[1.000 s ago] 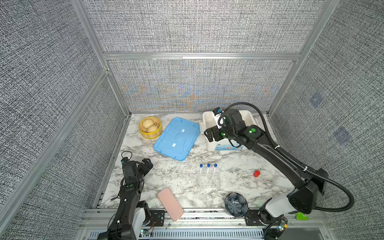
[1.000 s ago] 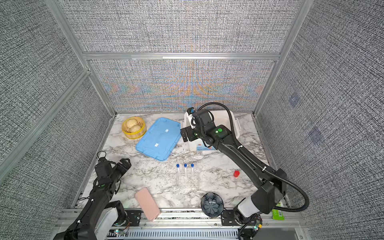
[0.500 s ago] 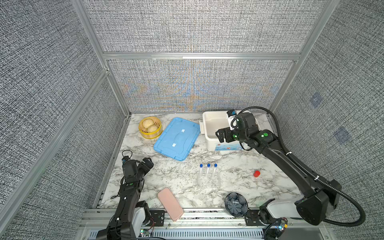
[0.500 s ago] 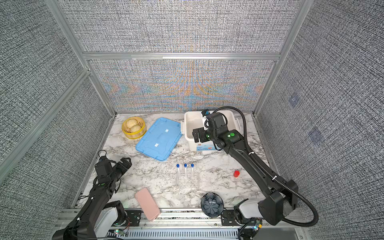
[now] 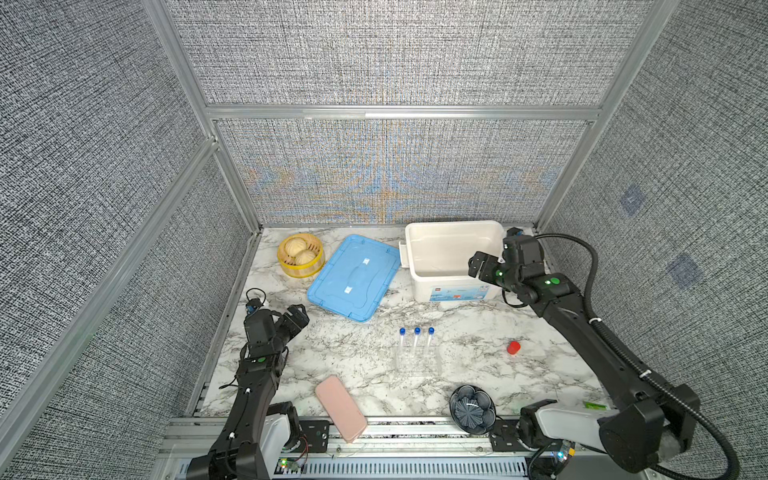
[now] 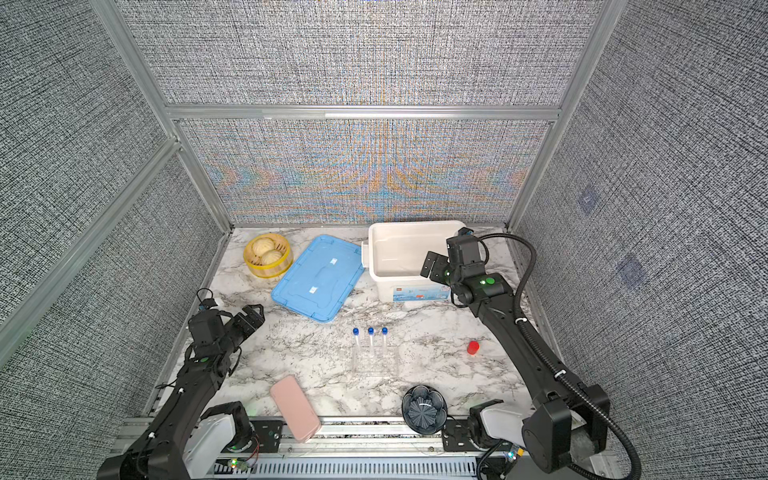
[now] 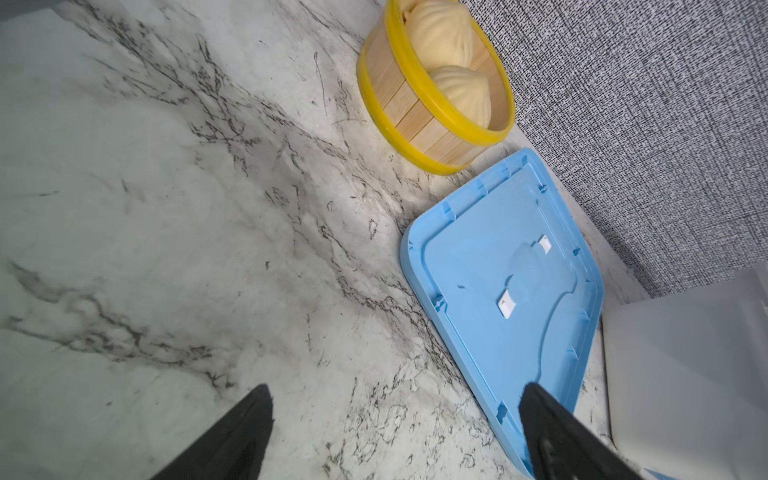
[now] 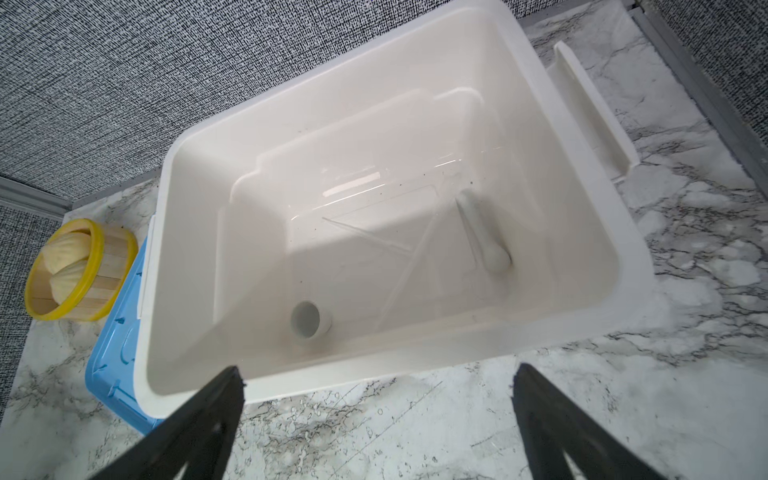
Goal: Organize the chemistry lab equipment
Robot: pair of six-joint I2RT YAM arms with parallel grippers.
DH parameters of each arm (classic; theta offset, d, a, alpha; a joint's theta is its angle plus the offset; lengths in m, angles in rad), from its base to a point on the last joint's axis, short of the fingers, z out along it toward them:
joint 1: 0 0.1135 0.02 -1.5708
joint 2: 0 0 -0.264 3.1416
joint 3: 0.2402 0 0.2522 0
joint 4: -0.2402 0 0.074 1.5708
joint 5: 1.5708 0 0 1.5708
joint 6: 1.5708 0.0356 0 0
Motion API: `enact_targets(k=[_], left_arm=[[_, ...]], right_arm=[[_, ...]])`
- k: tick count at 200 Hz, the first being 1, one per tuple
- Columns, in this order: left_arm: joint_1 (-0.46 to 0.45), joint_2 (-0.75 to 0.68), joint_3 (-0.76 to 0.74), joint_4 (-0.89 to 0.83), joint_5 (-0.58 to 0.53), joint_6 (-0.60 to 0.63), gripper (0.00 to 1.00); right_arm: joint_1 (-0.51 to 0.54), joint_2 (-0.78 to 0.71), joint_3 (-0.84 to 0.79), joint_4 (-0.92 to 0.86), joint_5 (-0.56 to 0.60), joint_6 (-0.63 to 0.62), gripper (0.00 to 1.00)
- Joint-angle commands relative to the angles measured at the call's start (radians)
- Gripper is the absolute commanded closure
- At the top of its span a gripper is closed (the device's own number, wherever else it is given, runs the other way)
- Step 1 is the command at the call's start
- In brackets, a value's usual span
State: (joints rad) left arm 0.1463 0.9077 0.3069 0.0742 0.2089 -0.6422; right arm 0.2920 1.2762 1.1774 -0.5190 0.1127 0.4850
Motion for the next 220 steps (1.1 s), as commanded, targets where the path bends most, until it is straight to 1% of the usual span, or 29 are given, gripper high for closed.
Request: enact_targets(k=[1, 21, 44, 54, 78, 107, 119, 139, 151, 170, 187, 203, 220], left_arm=[[-0.027, 0.030, 0.015, 0.037, -0.022, 0.024, 0.07], [-0.059, 0.063, 0.021, 0.032, -0.034, 0.039, 0.07], [-0.078, 0.073, 0.027, 0.006, -0.051, 0.050, 0.07], [-0.081, 0.071, 0.020, 0.004, -0.068, 0.052, 0.07], [-0.083, 0.069, 0.021, -0.001, -0.062, 0.056, 0.07], [-0.082, 0.065, 0.017, -0.006, -0.074, 0.062, 0.07], [-0.083, 0.058, 0.017, -0.017, -0.075, 0.065, 0.07], [-0.083, 0.032, 0.006, -0.019, -0.091, 0.069, 0.07], [-0.082, 0.016, -0.003, -0.020, -0.108, 0.075, 0.06], [-0.083, -0.003, -0.003, -0.030, -0.109, 0.075, 0.06], [-0.083, -0.013, -0.007, -0.030, -0.110, 0.075, 0.06], [-0.083, -0.013, -0.012, -0.030, -0.120, 0.070, 0.06], [-0.083, -0.008, -0.014, -0.020, -0.112, 0.059, 0.06]], right_arm=[[-0.004, 0.037, 0.056, -0.053, -0.006, -0.079, 0.01], [-0.026, 0.081, 0.107, -0.087, 0.037, -0.129, 0.01], [-0.112, 0.122, 0.157, -0.133, 0.083, -0.130, 0.01], [-0.144, 0.129, 0.159, -0.120, 0.097, -0.146, 0.01], [-0.209, 0.181, 0.170, -0.053, 0.000, -0.216, 0.02], [-0.249, 0.308, 0.259, -0.106, -0.018, -0.274, 0.05], [-0.257, 0.350, 0.298, -0.135, -0.020, -0.328, 0.08], [-0.268, 0.411, 0.398, -0.229, 0.015, -0.394, 0.15], [-0.272, 0.432, 0.432, -0.259, 0.006, -0.413, 0.19], [-0.272, 0.460, 0.465, -0.286, -0.036, -0.432, 0.29], [-0.272, 0.480, 0.467, -0.289, -0.037, -0.444, 0.31], [-0.274, 0.509, 0.489, -0.316, -0.002, -0.460, 0.34], [-0.274, 0.542, 0.536, -0.355, -0.031, -0.466, 0.44]])
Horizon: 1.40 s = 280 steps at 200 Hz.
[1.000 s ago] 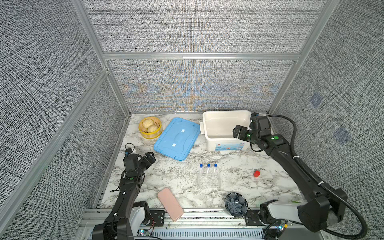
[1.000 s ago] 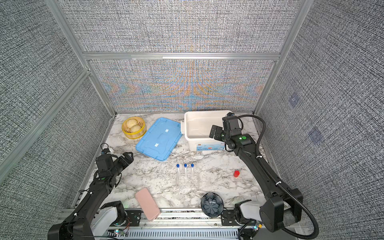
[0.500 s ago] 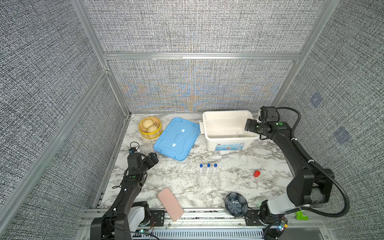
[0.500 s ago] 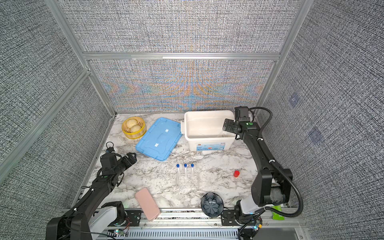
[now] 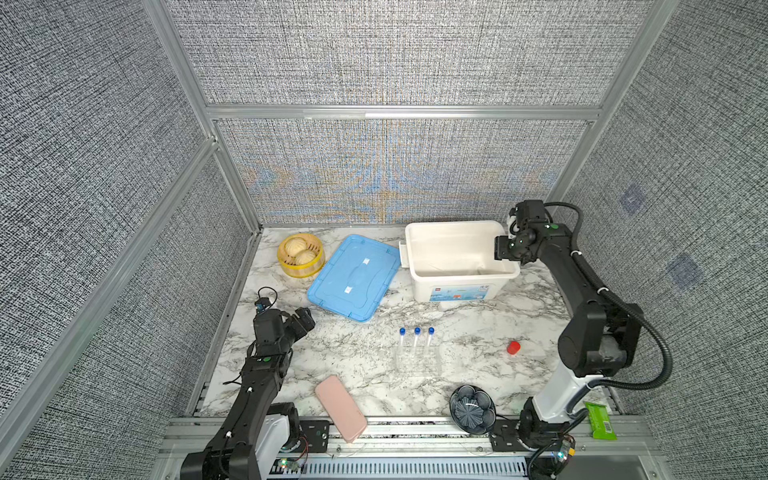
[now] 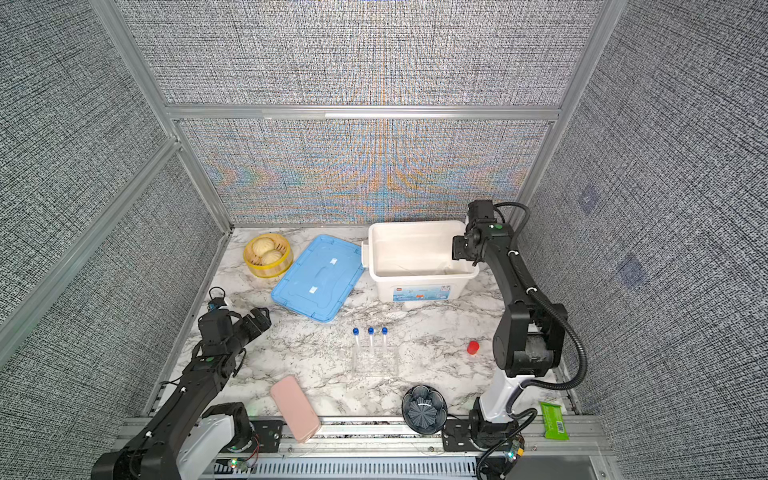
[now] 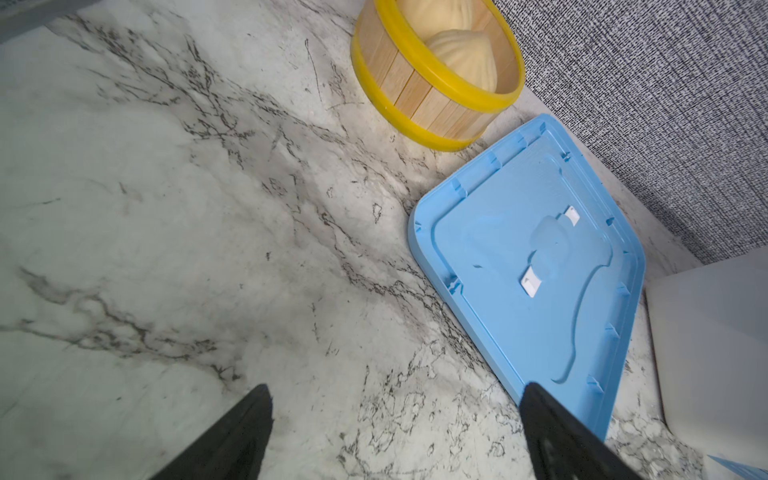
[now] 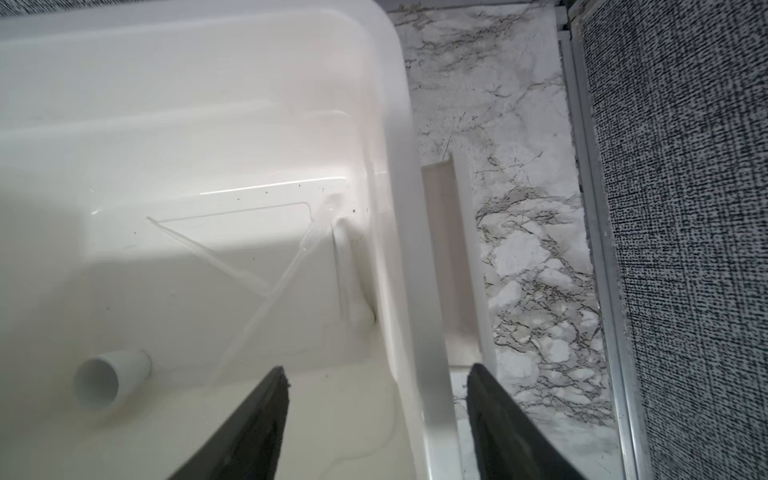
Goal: Organize the chemistry lab equipment
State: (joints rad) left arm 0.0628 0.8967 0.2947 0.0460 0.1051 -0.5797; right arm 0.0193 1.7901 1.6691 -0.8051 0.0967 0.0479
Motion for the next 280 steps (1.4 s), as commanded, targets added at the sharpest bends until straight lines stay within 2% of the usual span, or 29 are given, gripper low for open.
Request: enact_targets(k=[1, 26, 49, 109, 144, 179, 228, 280], left_arm=[[0.000, 0.003, -0.003, 0.009, -0.008, -0.005, 0.06], [0.001, 0.021, -0.019, 0.050, -0.002, -0.020, 0.06], [0.001, 0.031, -0.003, 0.020, 0.000, -0.020, 0.05], [0.001, 0.055, 0.015, -0.009, -0.007, -0.029, 0.05], [0.001, 0.071, 0.062, -0.071, -0.010, -0.030, 0.05], [0.002, 0.062, 0.096, -0.129, 0.011, -0.102, 0.05], [0.002, 0.062, 0.147, -0.196, 0.028, -0.113, 0.06], [0.000, 0.048, 0.194, -0.279, 0.040, -0.134, 0.06]], right_arm=[[-0.001, 0.030, 0.045, -0.070, -0.019, -0.030, 0.44], [-0.002, 0.051, 0.073, -0.098, -0.092, -0.039, 0.51], [-0.001, 0.060, 0.086, -0.116, -0.108, -0.048, 0.56], [0.031, 0.049, 0.063, -0.118, -0.158, -0.062, 0.59], [0.066, 0.050, 0.075, -0.127, -0.138, -0.087, 0.60], [0.068, 0.036, 0.071, -0.142, -0.098, -0.103, 0.63], [0.074, -0.004, 0.059, -0.125, -0.088, -0.096, 0.61], [0.139, -0.094, 0.064, -0.092, -0.076, -0.081, 0.46]])
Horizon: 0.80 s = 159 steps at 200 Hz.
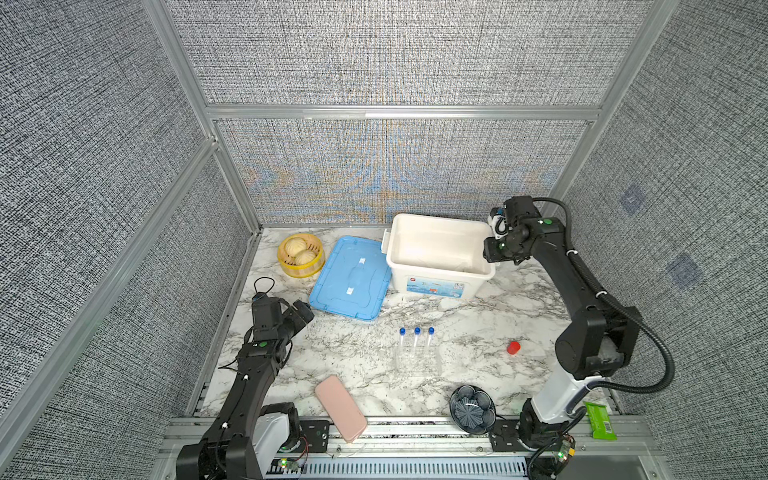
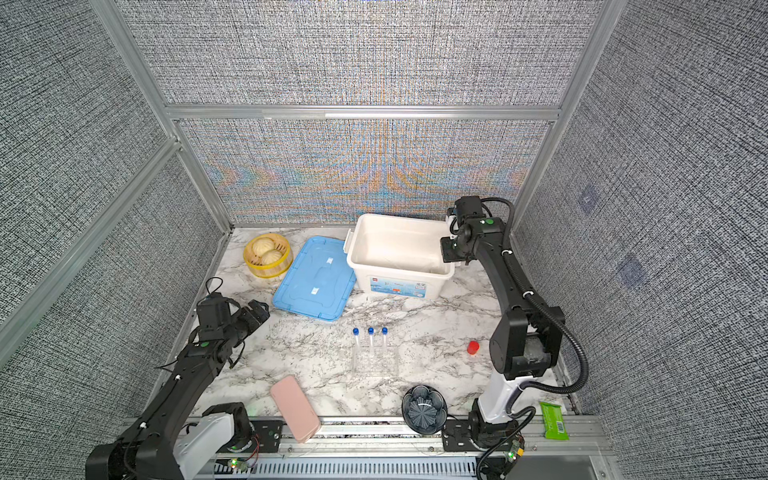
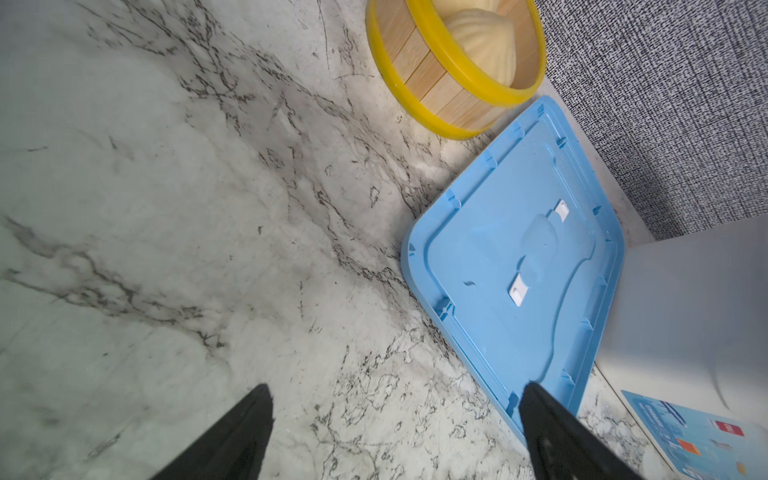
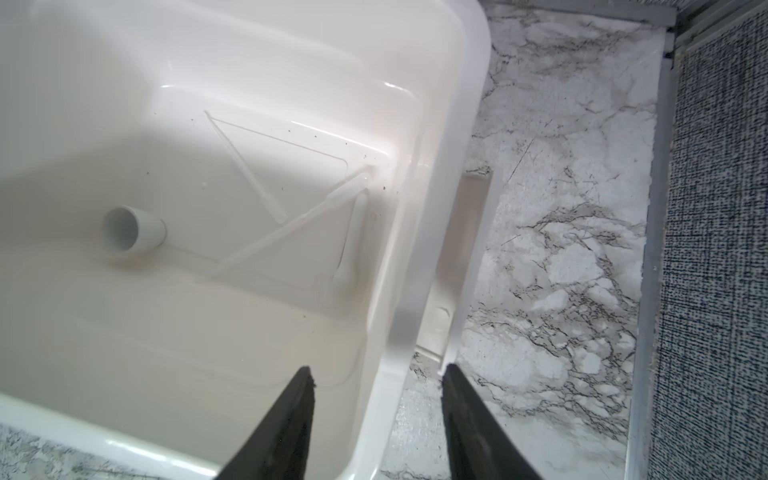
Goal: Organize the chemistry lab equipment
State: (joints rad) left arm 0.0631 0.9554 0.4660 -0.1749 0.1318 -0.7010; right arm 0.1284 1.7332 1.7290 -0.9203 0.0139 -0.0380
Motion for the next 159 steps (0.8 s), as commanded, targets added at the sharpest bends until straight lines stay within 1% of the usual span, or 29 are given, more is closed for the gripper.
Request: enact_targets(k=[1, 14, 41, 70, 103, 115, 142, 159], left_arm=[[0.000, -0.012, 0.024, -0.061, 0.014, -0.012, 0.06], [-0.001, -0.028, 0.038, -0.102, 0.002, -0.018, 0.06], [-0.001, -0.079, 0.068, -0.216, -0.068, -0.048, 0.06], [0.000, -0.119, 0.109, -0.309, -0.102, -0.050, 0.05], [0.000, -0.136, 0.167, -0.408, -0.125, -0.045, 0.03], [0.001, -0.141, 0.184, -0.437, -0.140, -0.044, 0.03], [0.000, -0.139, 0.210, -0.488, -0.169, -0.056, 0.01], [0.000, -0.126, 0.228, -0.519, -0.166, -0.049, 0.01]], right_arm=[[0.031, -0.038, 0.004, 0.024, 0.006, 0.004, 0.46], [0.061, -0.059, 0.013, 0.035, 0.007, 0.002, 0.45], [0.151, -0.093, 0.024, 0.076, 0.004, 0.025, 0.45], [0.299, -0.098, 0.035, 0.126, -0.045, 0.014, 0.45], [0.451, -0.061, 0.061, 0.145, -0.070, -0.001, 0.45], [0.503, -0.036, 0.067, 0.153, -0.096, -0.028, 0.45], [0.609, 0.037, 0.085, 0.164, -0.103, -0.069, 0.45], [0.670, 0.099, 0.114, 0.155, -0.108, -0.133, 0.45]])
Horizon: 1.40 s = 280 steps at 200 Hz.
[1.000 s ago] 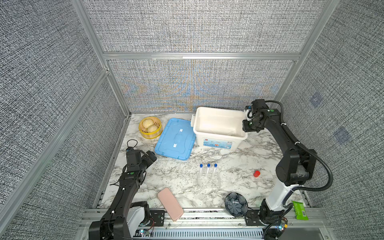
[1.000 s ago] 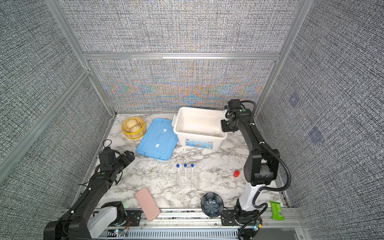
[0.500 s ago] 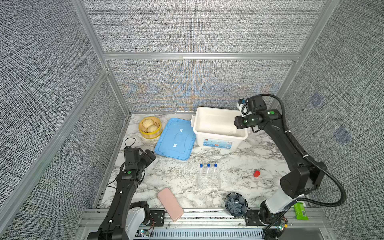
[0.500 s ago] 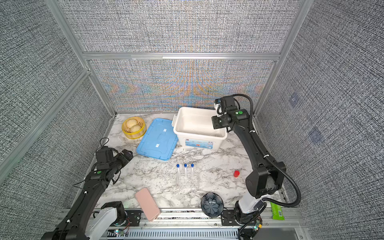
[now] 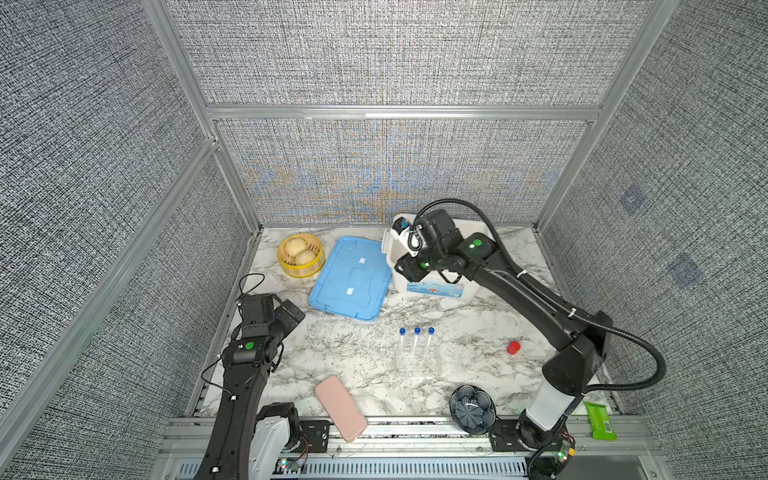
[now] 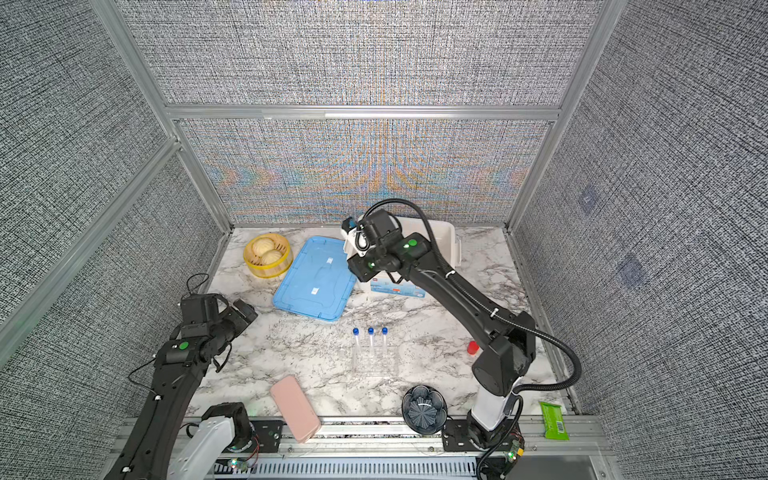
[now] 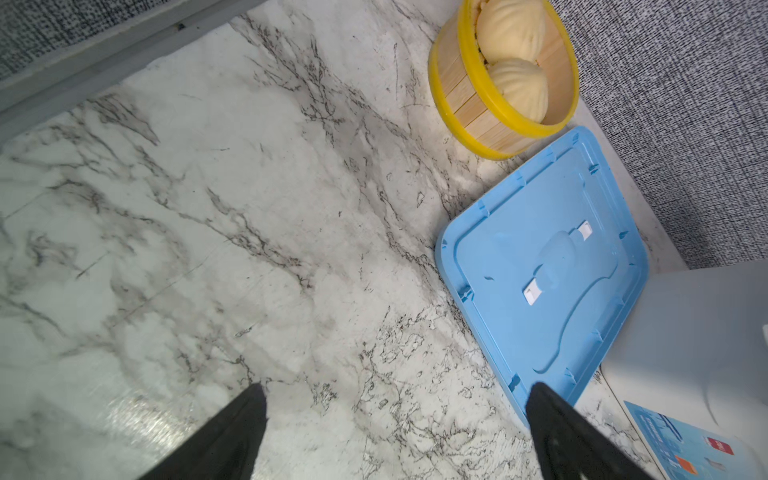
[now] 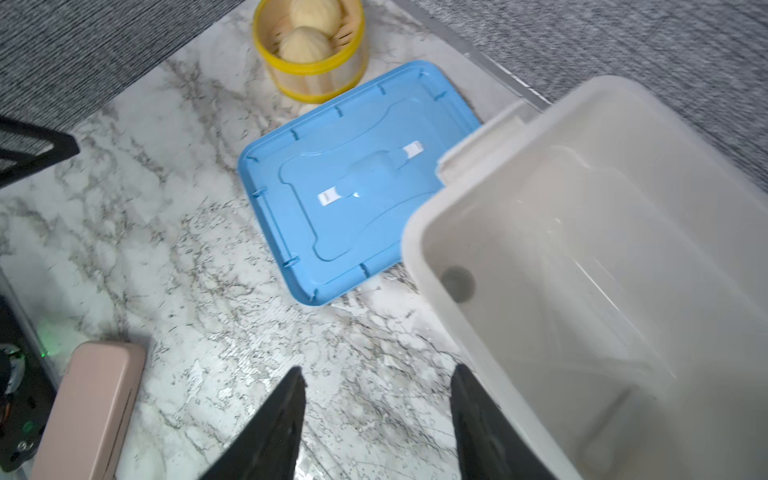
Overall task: Organize the chemistry lab equipment
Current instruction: 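Swing the right gripper over to the edge of the blue lid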
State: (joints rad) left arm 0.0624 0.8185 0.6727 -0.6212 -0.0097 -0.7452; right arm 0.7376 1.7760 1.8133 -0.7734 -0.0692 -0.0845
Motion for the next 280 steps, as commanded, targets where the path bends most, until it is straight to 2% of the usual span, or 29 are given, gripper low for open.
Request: enact_targets(k=[1, 29, 56, 77, 118, 156, 178, 230, 263, 280], left_arm=[[0.001, 0.011, 0.023, -0.074, -0.024, -0.005, 0.01], [0.002, 0.026, 0.026, -0.105, -0.026, -0.011, 0.01], [0.005, 0.024, 0.028, -0.118, -0.010, -0.011, 0.01], [0.016, 0.025, 0.032, -0.144, -0.008, -0.014, 0.01], [0.072, 0.037, 0.042, -0.163, 0.068, 0.007, 0.01], [0.109, 0.059, 0.050, -0.180, 0.114, 0.028, 0.01], [0.121, 0.061, 0.053, -0.201, 0.121, 0.024, 0.01], [0.137, 0.053, 0.056, -0.199, 0.143, 0.021, 0.01], [0.145, 0.055, 0.072, -0.204, 0.170, 0.025, 0.01], [0.148, 0.045, 0.069, -0.203, 0.189, 0.014, 0.01]], right_arm=[[0.064, 0.060, 0.031, 0.007, -0.025, -0.091, 0.45], [0.160, 0.185, 0.113, -0.032, -0.009, -0.179, 0.45], [0.220, 0.308, 0.192, -0.044, -0.035, -0.199, 0.45], [0.232, 0.405, 0.258, -0.049, -0.040, -0.192, 0.45], [0.231, 0.596, 0.419, -0.091, -0.036, -0.167, 0.44], [0.230, 0.711, 0.511, -0.080, -0.073, -0.143, 0.45], [0.230, 0.774, 0.567, -0.100, -0.052, -0.145, 0.47], [0.220, 0.854, 0.600, -0.114, -0.065, -0.135, 0.64], [0.219, 0.853, 0.589, -0.109, -0.101, -0.141, 0.88], [0.219, 0.848, 0.590, -0.107, -0.098, -0.137, 0.93]])
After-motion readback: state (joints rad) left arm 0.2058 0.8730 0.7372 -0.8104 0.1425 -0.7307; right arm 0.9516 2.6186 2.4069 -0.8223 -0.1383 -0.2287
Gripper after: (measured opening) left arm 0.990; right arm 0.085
